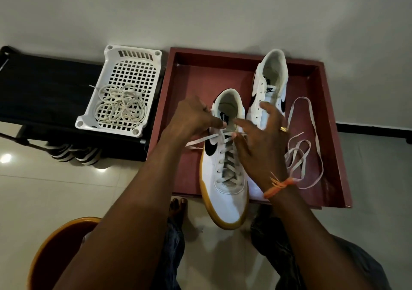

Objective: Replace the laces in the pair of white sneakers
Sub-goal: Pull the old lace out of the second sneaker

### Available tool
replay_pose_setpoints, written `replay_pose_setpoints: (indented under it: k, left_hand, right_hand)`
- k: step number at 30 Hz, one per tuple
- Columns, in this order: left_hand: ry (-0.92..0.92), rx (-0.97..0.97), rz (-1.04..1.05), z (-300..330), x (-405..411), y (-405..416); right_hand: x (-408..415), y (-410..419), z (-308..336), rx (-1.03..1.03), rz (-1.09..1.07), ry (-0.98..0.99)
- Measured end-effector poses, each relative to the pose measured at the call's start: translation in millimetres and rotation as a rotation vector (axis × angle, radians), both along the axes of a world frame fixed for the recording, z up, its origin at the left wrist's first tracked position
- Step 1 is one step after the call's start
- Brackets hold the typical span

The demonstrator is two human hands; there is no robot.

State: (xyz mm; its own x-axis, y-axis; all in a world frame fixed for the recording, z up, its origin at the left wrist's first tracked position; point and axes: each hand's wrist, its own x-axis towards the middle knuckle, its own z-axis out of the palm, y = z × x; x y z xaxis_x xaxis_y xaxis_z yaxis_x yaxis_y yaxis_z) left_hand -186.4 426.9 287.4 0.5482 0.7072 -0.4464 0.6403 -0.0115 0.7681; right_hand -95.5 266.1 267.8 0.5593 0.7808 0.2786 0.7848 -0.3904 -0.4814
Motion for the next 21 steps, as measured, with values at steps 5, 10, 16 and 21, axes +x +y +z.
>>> replay_pose_setpoints:
  k: [5, 10, 16, 21]
  left_hand:
    - [0.015, 0.008, -0.008, -0.6, 0.0, 1.1]
    - [-0.021, -0.062, 0.025, 2.8, -1.3, -1.2]
    - [0.000, -0.046, 0.013, 4.0, 1.0, -1.1]
    - [0.030, -0.028, -0.019, 5.4, 2.6, -1.4]
  right_hand:
    - [-9.3, 17.1, -5.4, -0.028, -0.004, -0.005]
    - [28.1, -7.5, 12.2, 0.154, -0.267, 0.078]
    - [23.6, -23.8, 5.9, 0.076, -0.174, 0.140]
    - [-6.3, 13.6, 1.7, -0.109, 0.031, 0.009]
